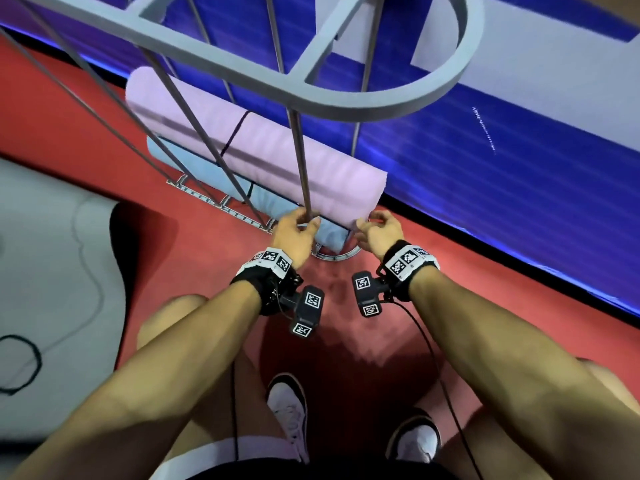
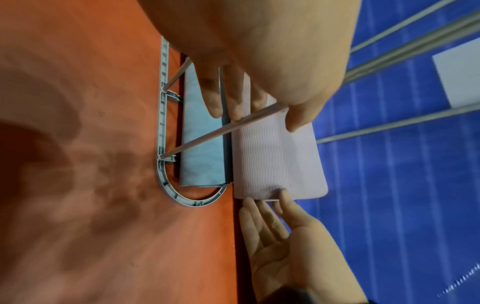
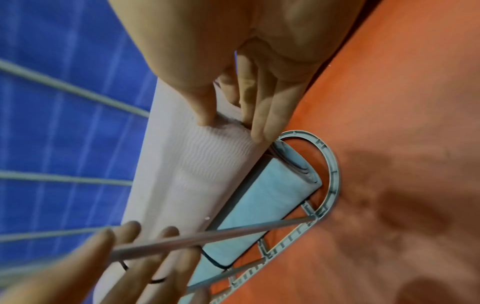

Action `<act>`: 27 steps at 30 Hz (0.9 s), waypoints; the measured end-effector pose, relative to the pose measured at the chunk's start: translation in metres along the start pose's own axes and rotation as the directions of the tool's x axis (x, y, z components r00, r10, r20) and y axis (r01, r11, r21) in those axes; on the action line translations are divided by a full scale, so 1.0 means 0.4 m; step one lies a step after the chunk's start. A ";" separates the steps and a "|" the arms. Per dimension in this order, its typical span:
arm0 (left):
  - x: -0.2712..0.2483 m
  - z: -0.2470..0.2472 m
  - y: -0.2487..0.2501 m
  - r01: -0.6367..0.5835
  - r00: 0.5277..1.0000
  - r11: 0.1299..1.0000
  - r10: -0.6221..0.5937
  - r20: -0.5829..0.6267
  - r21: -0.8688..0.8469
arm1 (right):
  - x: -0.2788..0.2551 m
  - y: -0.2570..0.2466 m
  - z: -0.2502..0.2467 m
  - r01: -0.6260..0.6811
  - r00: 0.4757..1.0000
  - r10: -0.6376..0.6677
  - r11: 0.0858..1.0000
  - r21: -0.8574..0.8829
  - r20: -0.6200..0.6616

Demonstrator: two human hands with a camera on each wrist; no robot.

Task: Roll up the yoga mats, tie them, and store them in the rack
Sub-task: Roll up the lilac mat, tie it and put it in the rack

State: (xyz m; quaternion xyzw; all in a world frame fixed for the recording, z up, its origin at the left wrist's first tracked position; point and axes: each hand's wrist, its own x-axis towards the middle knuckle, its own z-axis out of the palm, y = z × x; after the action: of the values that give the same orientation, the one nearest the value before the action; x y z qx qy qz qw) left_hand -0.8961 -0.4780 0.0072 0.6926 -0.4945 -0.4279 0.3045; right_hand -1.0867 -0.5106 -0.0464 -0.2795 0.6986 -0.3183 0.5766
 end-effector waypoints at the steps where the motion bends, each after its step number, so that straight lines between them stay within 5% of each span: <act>1: -0.001 -0.001 -0.001 -0.020 1.000 0.999 0.019 0.004 0.046 | -0.044 -0.035 0.009 0.005 1.000 -0.006 1.000 0.024 0.029; 10: -0.020 -0.011 0.007 -0.005 0.997 0.990 -0.006 0.076 0.142 | -0.091 -0.061 -0.014 0.089 0.980 -0.033 0.954 -0.288 0.194; 13: -0.047 -0.013 0.030 -0.011 0.994 0.957 -0.021 0.107 0.289 | -0.145 -0.092 -0.049 0.225 0.970 -0.088 0.689 -0.689 0.228; 17: -0.119 -0.066 0.131 -0.126 0.957 0.722 -0.092 0.275 0.680 | -0.294 -0.188 -0.074 0.429 0.903 -0.163 0.349 -0.833 0.397; 21: -0.211 -0.174 0.361 -0.459 0.845 0.377 -0.096 0.526 0.805 | -0.536 -0.364 -0.131 0.432 0.902 -0.088 0.204 -0.879 0.423; 27: -0.428 -0.368 0.740 -0.519 0.829 0.154 -0.152 0.539 0.841 | -0.885 -0.655 -0.225 0.365 0.928 0.059 0.053 -0.930 0.367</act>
State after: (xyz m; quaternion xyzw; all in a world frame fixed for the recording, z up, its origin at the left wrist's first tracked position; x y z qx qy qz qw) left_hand -0.9150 -0.4125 0.3733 0.5114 -0.7944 -0.1326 -0.2996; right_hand -1.1057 -0.3995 0.3887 -0.7148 0.5915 0.2304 0.2933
